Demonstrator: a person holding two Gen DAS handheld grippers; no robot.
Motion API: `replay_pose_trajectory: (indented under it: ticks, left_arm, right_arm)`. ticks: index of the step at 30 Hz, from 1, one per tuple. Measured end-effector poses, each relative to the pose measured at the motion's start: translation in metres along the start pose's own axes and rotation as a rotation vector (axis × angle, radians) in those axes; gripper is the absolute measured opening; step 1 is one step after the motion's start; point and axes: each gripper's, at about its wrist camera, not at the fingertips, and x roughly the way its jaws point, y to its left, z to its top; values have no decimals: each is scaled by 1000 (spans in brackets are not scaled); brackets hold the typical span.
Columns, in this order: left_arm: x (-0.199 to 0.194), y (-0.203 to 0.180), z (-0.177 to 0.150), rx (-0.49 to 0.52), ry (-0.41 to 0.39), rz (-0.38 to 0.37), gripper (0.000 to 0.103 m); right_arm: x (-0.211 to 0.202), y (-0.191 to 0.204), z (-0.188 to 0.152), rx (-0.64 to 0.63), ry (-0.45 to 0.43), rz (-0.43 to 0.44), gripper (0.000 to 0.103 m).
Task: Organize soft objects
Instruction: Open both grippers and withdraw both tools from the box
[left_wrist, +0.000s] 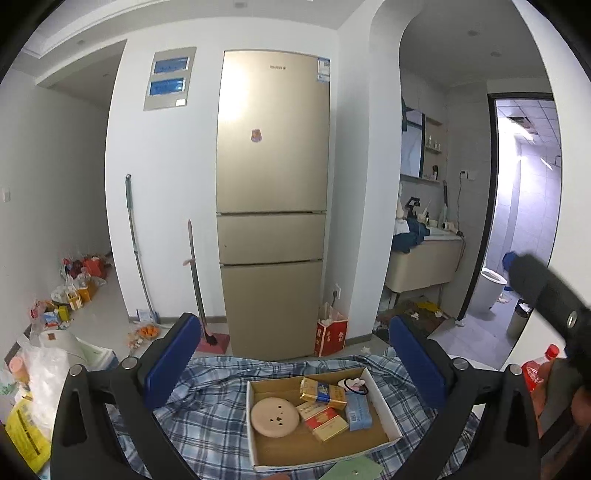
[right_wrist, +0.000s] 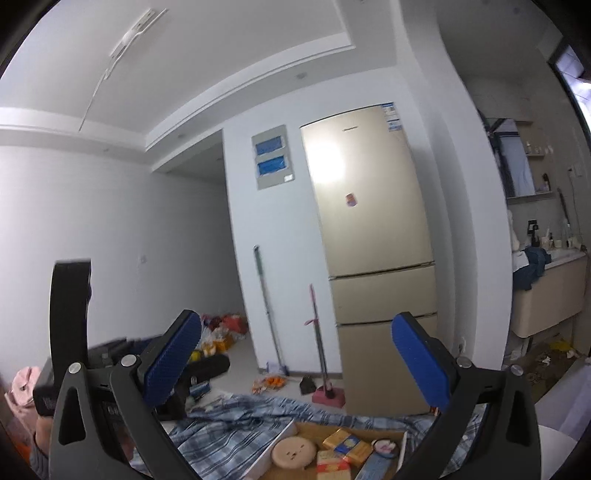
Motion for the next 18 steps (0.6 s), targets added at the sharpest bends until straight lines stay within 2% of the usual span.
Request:
replay_pose_trajectory:
  ticks: [8,11,15,18]
  left_arm:
    - [-29,7,-25,39,23,2,103]
    - [-30,8,-42,46,59,-6,103]
    - [-29,13,-65,22,124,-76,103]
    - [-19,14,-81,35,157,-41,103]
  right_arm:
    - [-13,27,-24,-41,74,8,103]
    - [-16,32,-43,-58,116,9,103]
    - [-20,29,-73,-66,158,-12,103]
    - [-19,19,-96,-54,199,-30,103]
